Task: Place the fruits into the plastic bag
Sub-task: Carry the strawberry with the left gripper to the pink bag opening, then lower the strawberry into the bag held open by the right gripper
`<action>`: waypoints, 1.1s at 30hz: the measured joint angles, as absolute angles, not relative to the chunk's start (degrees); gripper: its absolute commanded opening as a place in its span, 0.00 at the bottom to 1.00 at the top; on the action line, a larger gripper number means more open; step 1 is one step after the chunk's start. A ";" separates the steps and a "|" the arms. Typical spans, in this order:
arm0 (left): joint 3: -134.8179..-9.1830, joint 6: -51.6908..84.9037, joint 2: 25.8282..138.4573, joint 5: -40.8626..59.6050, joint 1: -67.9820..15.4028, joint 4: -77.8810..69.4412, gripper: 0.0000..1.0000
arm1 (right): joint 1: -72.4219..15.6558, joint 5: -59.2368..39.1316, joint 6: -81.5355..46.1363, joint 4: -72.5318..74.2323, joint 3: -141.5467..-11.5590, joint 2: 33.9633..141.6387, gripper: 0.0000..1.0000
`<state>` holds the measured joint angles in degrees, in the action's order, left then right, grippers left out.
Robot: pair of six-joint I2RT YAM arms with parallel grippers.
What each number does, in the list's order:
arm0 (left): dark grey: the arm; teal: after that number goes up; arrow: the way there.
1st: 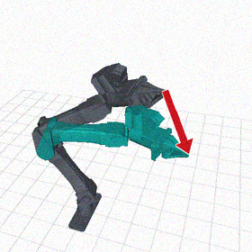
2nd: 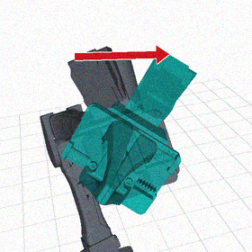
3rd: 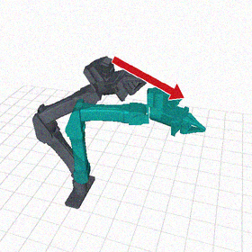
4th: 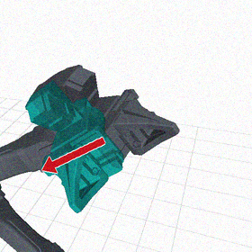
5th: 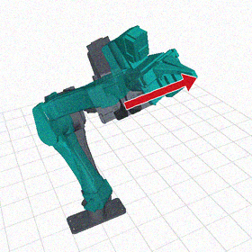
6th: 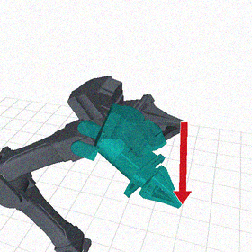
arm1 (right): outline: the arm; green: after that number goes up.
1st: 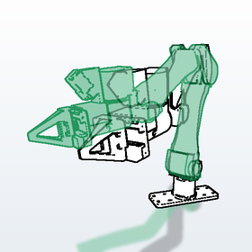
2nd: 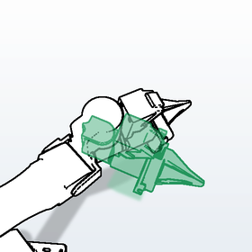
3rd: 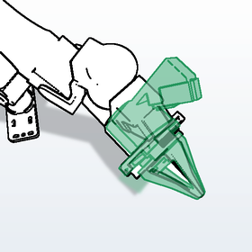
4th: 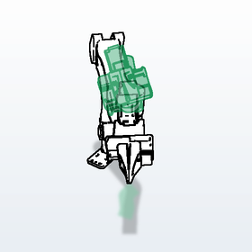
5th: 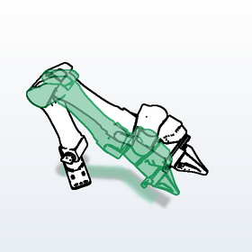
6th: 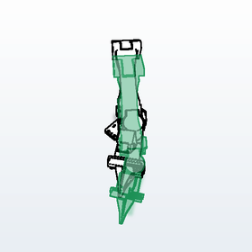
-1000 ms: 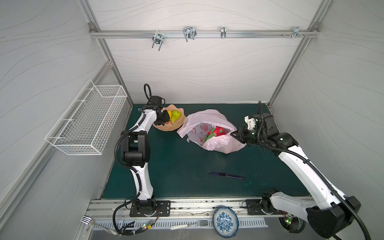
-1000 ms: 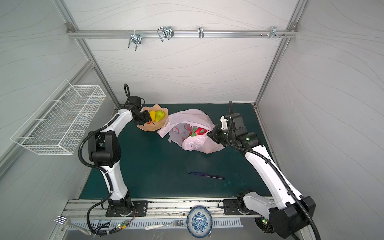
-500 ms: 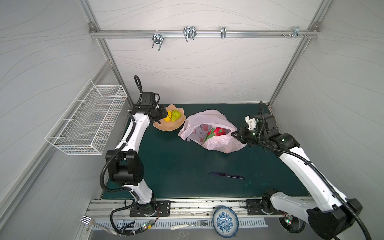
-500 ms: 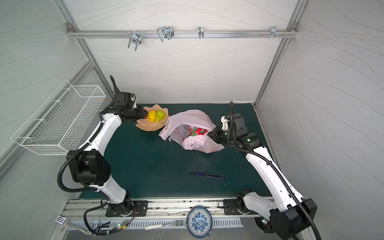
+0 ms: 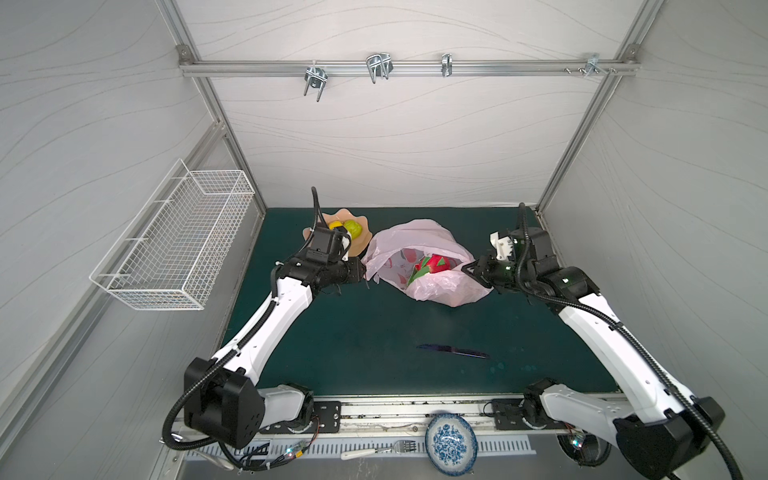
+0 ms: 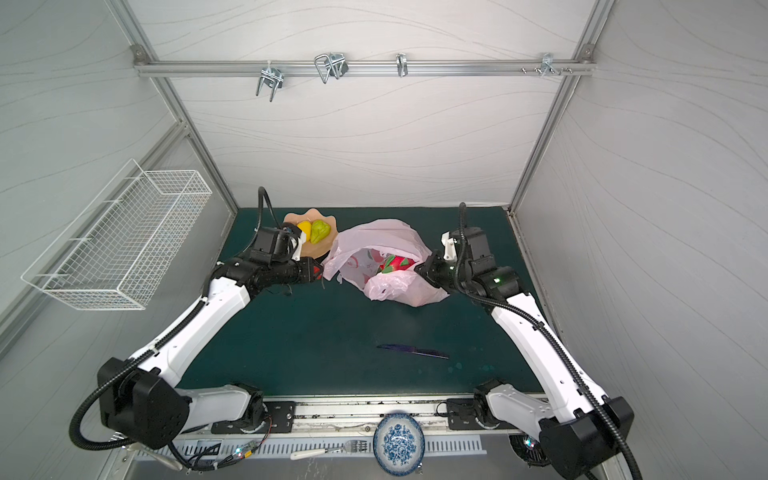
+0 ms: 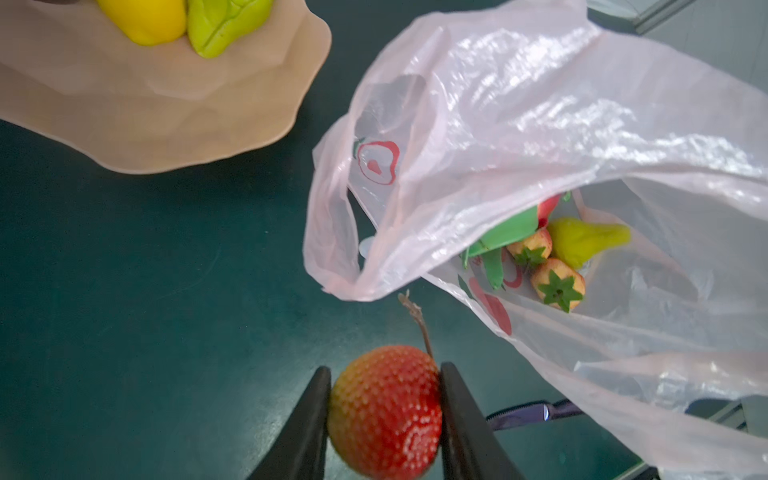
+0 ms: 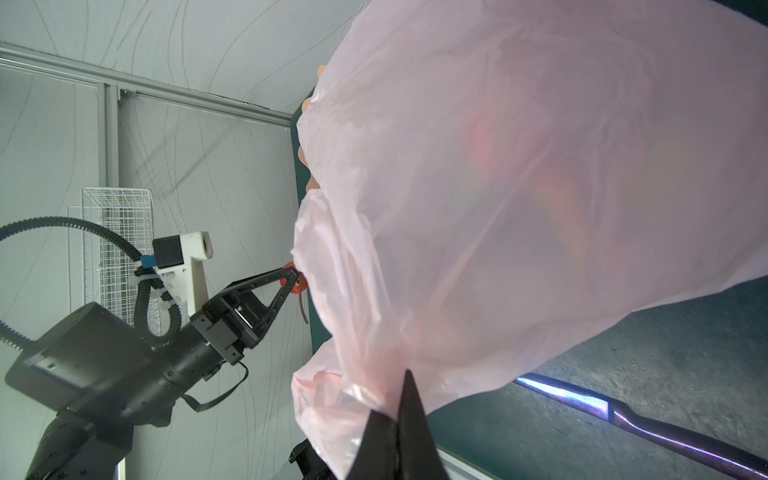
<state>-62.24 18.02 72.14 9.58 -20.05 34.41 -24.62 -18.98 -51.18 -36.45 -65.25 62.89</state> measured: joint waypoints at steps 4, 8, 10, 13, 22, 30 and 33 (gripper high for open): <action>-59.66 17.61 70.32 7.66 -26.15 31.33 0.16 | -24.62 -19.09 -51.18 -36.42 -65.08 62.92 0.00; -59.22 14.52 70.85 6.04 -30.57 29.10 0.14 | -24.62 -19.20 -51.16 -36.42 -64.73 62.94 0.00; -59.22 12.47 71.83 5.87 -31.77 28.38 0.14 | -24.62 -19.22 -51.16 -36.40 -64.71 62.98 0.00; -59.31 8.82 74.19 5.85 -32.64 28.21 0.13 | -24.62 -19.22 -51.16 -36.40 -64.71 62.98 0.00; -67.48 -2.81 84.71 8.16 -33.08 33.32 0.10 | -24.62 -19.22 -51.16 -36.40 -64.71 63.00 0.00; -71.96 -9.63 90.08 9.10 -33.19 38.19 0.07 | -24.62 -19.20 -51.16 -36.40 -64.71 63.35 0.00; -74.08 -10.96 92.42 9.02 -33.52 40.32 0.04 | -24.62 -19.20 -51.16 -36.40 -64.71 63.55 0.00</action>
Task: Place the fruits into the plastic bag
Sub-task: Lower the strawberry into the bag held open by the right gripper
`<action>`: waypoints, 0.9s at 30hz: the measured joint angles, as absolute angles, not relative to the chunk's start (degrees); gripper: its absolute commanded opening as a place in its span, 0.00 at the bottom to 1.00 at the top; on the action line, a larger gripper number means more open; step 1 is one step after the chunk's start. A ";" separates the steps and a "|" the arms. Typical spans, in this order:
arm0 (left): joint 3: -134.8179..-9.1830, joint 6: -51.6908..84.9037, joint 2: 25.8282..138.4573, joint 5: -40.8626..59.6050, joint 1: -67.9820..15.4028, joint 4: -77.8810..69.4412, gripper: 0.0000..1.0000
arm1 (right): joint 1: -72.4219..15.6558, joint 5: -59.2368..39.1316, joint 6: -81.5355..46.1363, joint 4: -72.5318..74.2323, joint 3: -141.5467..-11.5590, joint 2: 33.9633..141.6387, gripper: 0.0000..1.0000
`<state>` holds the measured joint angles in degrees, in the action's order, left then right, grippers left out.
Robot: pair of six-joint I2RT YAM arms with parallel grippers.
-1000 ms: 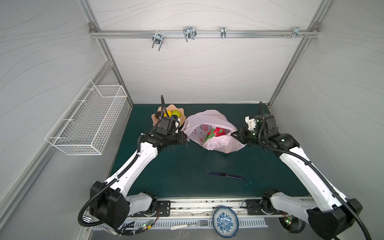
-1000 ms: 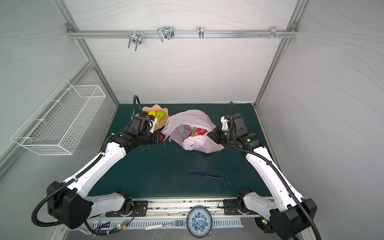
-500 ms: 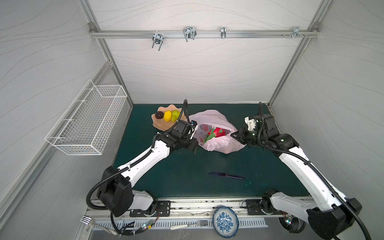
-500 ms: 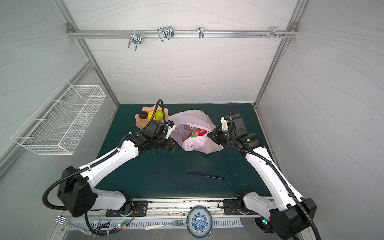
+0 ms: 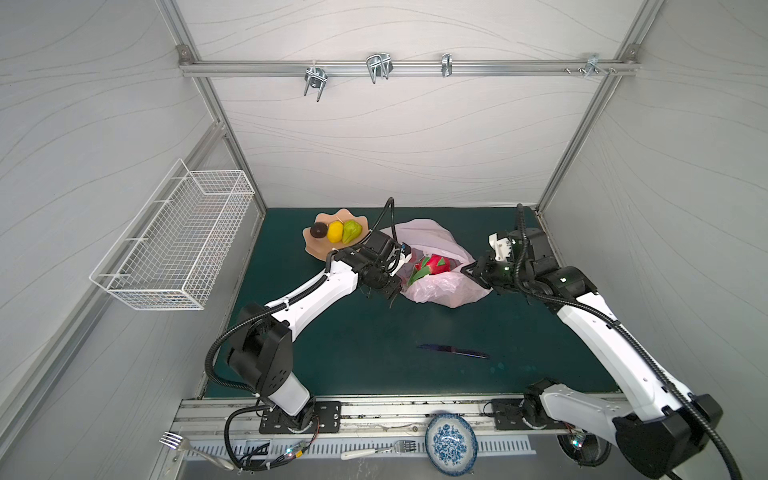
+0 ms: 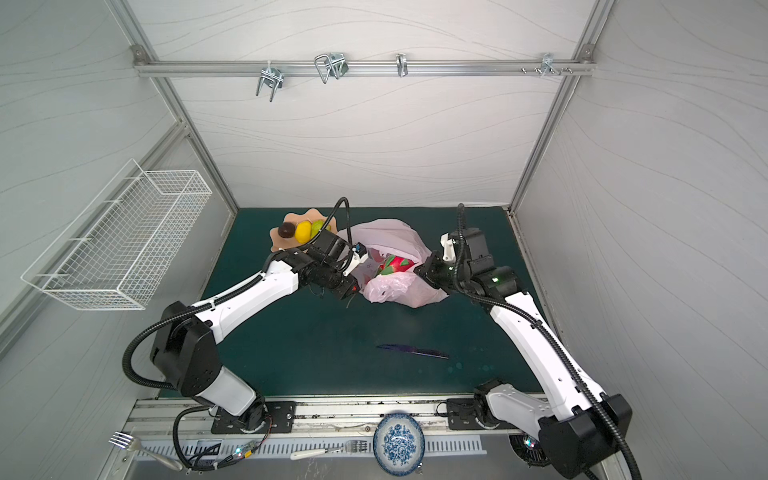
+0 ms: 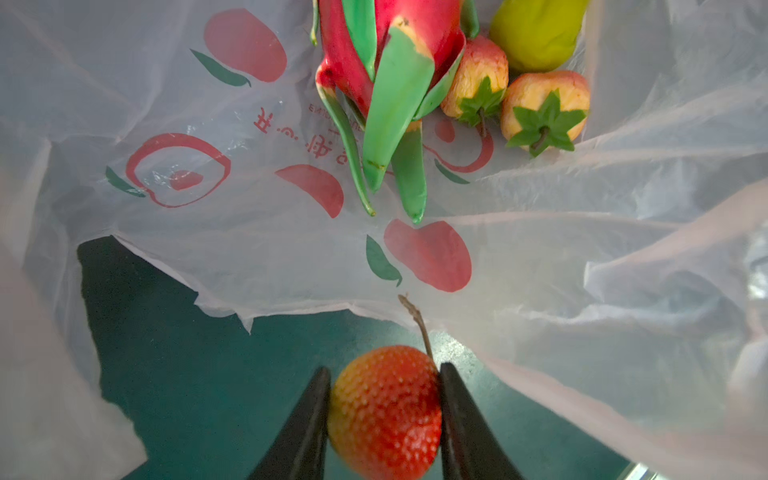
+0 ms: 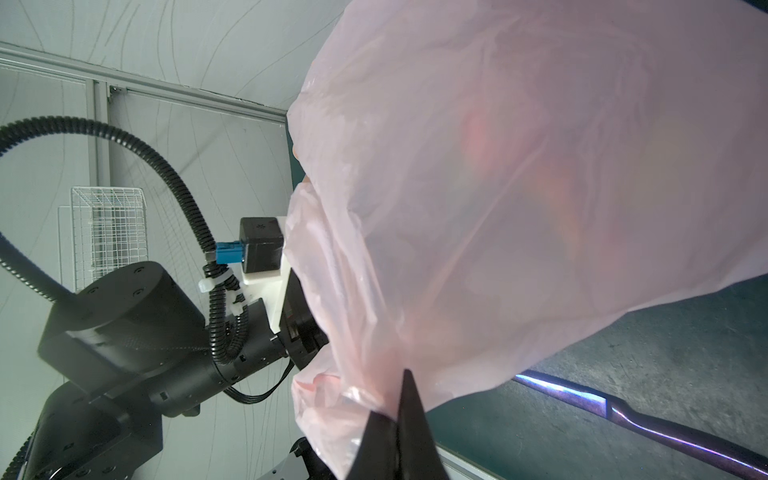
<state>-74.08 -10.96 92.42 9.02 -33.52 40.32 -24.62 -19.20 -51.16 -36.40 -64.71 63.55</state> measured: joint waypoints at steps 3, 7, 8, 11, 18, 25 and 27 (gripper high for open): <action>-76.09 -11.66 94.96 8.86 -33.82 40.69 0.04 | -24.62 -19.22 -51.16 -36.40 -64.71 63.94 0.00; -79.85 -12.12 98.56 8.56 -33.87 41.60 0.03 | -24.62 -19.29 -51.16 -36.38 -64.73 64.45 0.00; -81.30 -12.32 99.61 8.54 -33.87 42.15 0.02 | -24.62 -19.33 -51.16 -36.38 -64.73 64.55 0.00; -86.04 -13.17 102.85 8.34 -33.87 43.22 0.02 | -24.62 -19.44 -51.16 -36.38 -64.73 64.73 0.00; -94.13 -14.17 108.51 7.31 -33.80 44.29 0.00 | -24.62 -19.59 -51.16 -36.38 -64.73 64.73 0.00; -100.88 -12.80 114.50 7.75 -33.65 43.92 0.00 | -24.62 -19.62 -51.16 -36.38 -64.73 64.73 0.00; -102.52 -11.77 115.94 8.54 -33.65 43.55 0.00 | -24.62 -19.64 -51.16 -36.38 -64.73 64.73 0.00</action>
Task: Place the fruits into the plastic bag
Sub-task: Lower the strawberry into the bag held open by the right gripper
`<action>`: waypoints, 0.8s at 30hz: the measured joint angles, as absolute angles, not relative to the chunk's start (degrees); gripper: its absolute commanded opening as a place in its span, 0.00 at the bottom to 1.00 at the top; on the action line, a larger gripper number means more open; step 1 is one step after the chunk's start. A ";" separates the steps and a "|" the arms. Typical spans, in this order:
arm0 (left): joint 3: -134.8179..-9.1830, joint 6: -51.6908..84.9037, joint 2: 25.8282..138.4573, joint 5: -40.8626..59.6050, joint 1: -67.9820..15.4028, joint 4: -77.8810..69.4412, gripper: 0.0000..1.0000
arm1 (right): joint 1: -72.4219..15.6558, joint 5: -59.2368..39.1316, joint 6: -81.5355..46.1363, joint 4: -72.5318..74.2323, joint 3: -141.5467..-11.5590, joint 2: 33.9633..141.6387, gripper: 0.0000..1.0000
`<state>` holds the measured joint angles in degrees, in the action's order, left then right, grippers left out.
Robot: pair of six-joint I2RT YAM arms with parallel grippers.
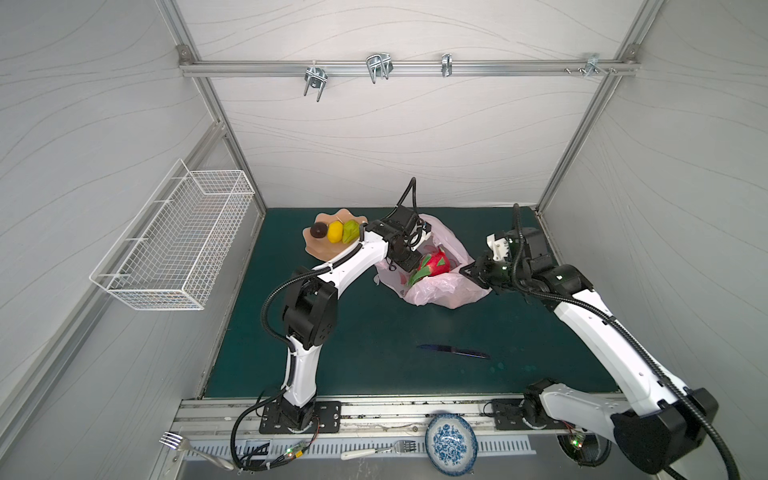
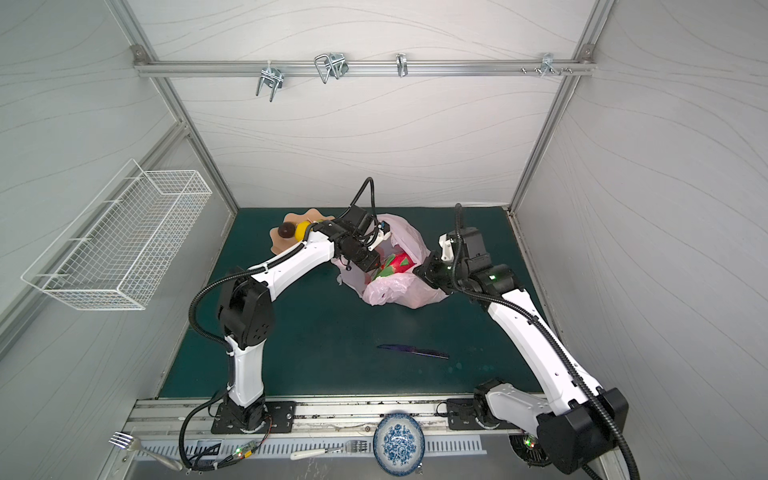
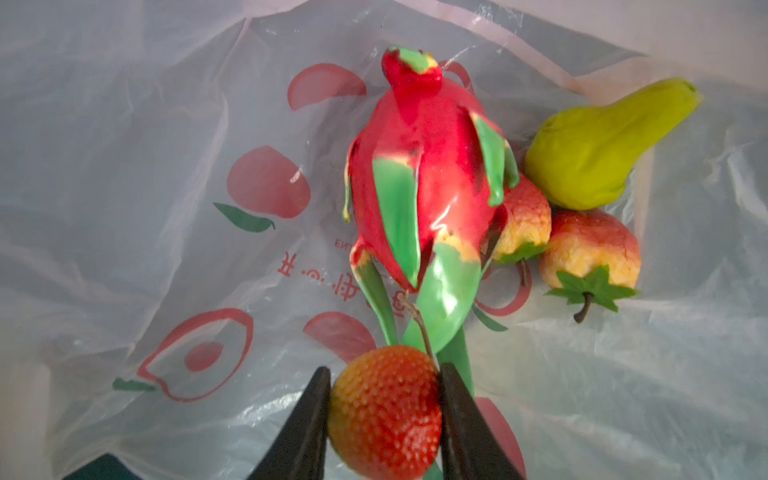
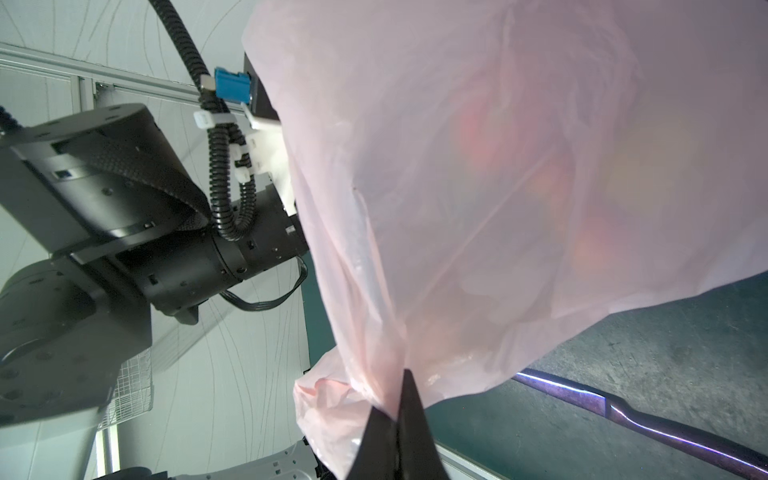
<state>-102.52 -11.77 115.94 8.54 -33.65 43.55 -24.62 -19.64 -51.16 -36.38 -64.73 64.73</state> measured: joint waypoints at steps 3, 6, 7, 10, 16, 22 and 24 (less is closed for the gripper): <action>-104.95 -10.07 117.56 10.37 -33.65 42.74 0.01 | -24.62 -19.64 -51.18 -36.38 -64.73 64.73 0.00; -105.34 -8.21 117.75 12.47 -33.65 41.54 0.01 | -24.62 -19.66 -51.16 -36.38 -64.73 64.73 0.00; -105.36 -7.35 117.75 13.19 -33.65 41.17 0.01 | -24.62 -19.64 -51.18 -36.38 -64.73 64.73 0.00; -105.36 -4.71 117.80 15.97 -33.65 39.62 0.01 | -24.62 -19.66 -51.18 -36.36 -64.73 64.73 0.00; -105.36 1.63 118.08 21.32 -34.13 35.09 0.01 | -24.62 -19.66 -51.20 -36.36 -64.71 64.73 0.00; -105.34 6.44 119.70 23.99 -35.00 31.81 0.04 | -24.64 -19.66 -51.22 -36.29 -64.71 64.73 0.00; -105.30 7.77 120.03 24.47 -35.05 31.09 0.04 | -24.67 -19.66 -51.22 -36.21 -64.71 64.73 0.00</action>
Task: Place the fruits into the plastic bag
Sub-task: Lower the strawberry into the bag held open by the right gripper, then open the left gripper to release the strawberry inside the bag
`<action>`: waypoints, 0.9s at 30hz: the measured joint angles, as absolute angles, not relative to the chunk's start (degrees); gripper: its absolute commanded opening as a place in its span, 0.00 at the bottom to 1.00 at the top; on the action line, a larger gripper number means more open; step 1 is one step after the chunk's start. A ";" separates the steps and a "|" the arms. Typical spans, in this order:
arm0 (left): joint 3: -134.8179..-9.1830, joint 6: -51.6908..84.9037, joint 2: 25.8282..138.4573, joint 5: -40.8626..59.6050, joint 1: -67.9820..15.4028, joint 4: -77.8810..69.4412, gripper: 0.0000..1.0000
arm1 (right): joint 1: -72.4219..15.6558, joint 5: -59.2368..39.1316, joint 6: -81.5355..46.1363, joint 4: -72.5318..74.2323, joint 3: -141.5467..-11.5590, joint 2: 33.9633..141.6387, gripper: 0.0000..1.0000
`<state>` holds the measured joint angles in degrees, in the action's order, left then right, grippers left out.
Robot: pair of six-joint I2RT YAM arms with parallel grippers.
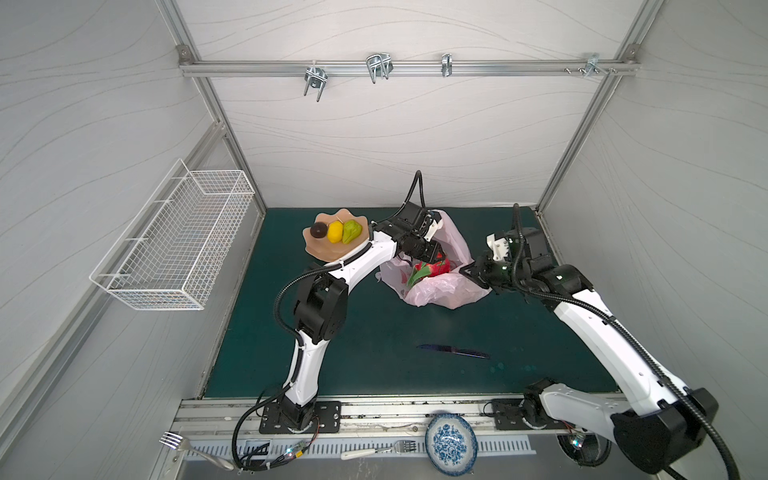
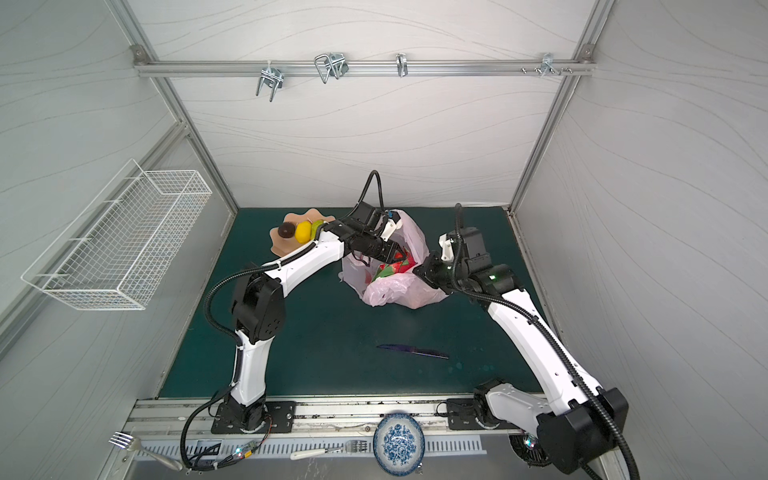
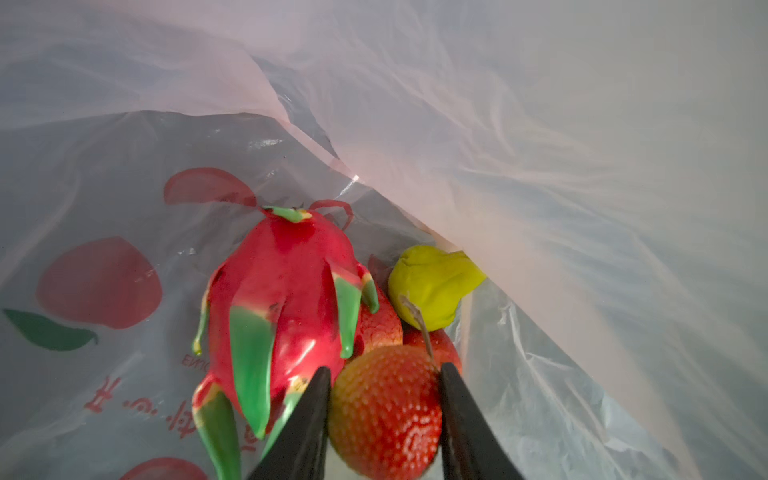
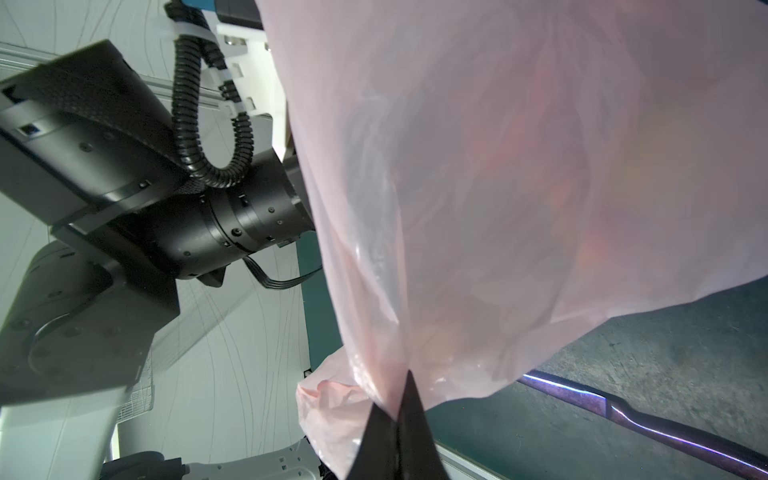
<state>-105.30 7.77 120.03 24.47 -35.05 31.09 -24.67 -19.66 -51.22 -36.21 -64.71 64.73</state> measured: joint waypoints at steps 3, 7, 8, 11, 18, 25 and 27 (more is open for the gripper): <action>-104.44 9.80 120.14 24.45 -35.05 29.15 0.07 | -24.67 -19.66 -51.22 -36.01 -64.71 64.73 0.00; -101.82 12.45 120.14 24.47 -35.05 26.48 0.26 | -24.67 -19.66 -51.22 -36.01 -64.71 64.71 0.00; -101.19 12.95 120.14 24.47 -35.03 25.85 0.36 | -24.67 -19.64 -51.22 -36.01 -64.71 64.71 0.00; -99.04 14.46 120.14 24.64 -35.05 23.44 0.57 | -24.67 -19.64 -51.22 -36.01 -64.71 64.71 0.00; -96.55 16.47 118.78 24.95 -35.03 21.61 0.73 | -24.67 -19.62 -51.22 -36.01 -64.71 64.64 0.00; -94.08 16.47 111.77 25.12 -34.41 20.95 0.74 | -24.67 -19.59 -51.22 -36.01 -64.71 64.20 0.00; -93.23 16.21 109.38 25.36 -34.11 20.88 0.74 | -24.67 -19.59 -51.22 -36.01 -64.71 64.03 0.00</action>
<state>-93.23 16.21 109.38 25.36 -34.11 20.88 -24.67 -19.59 -51.22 -36.01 -64.71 64.03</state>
